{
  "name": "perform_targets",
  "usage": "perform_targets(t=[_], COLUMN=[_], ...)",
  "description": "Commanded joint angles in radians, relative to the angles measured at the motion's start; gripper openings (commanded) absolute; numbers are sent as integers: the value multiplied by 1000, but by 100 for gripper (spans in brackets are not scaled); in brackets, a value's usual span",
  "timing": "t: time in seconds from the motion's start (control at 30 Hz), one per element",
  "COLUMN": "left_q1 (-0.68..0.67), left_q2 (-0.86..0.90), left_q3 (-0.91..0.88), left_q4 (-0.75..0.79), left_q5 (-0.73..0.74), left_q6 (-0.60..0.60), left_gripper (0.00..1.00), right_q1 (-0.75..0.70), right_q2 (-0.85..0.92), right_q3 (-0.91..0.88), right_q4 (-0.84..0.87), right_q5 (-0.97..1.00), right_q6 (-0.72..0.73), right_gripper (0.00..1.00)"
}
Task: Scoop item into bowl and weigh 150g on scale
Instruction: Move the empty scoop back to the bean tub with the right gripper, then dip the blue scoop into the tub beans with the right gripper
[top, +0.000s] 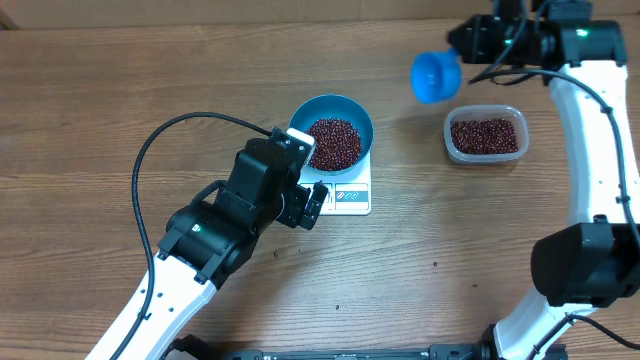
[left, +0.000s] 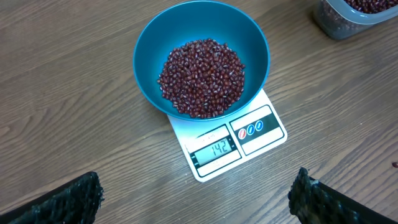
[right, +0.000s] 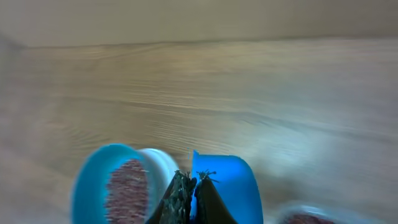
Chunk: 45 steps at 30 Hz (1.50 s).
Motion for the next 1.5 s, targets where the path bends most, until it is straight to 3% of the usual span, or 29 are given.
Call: perform_targets(t=[0.0, 0.17, 0.4, 1.2, 1.47], left_q1=[0, 0, 0, 0, 0], left_q2=[8, 8, 8, 8, 8], left_q3=[-6, -6, -6, -6, -6], left_q4=[3, 3, 3, 3, 3], left_q5=[-10, -10, -10, -10, -10], left_q6=[-6, -6, -6, -6, -6], left_gripper=[99, 100, 100, 100, 99], right_q1=[-28, -42, -42, -42, -42], right_q2=[-39, -39, -39, -37, -37], right_q3=[34, 33, 0, -421, -451], right_q4=[-39, -120, -142, 272, 284], right_q5=[170, 340, 425, 446, 368], right_q6=[19, 18, 18, 7, 8], right_gripper=[4, 4, 4, 4, 4])
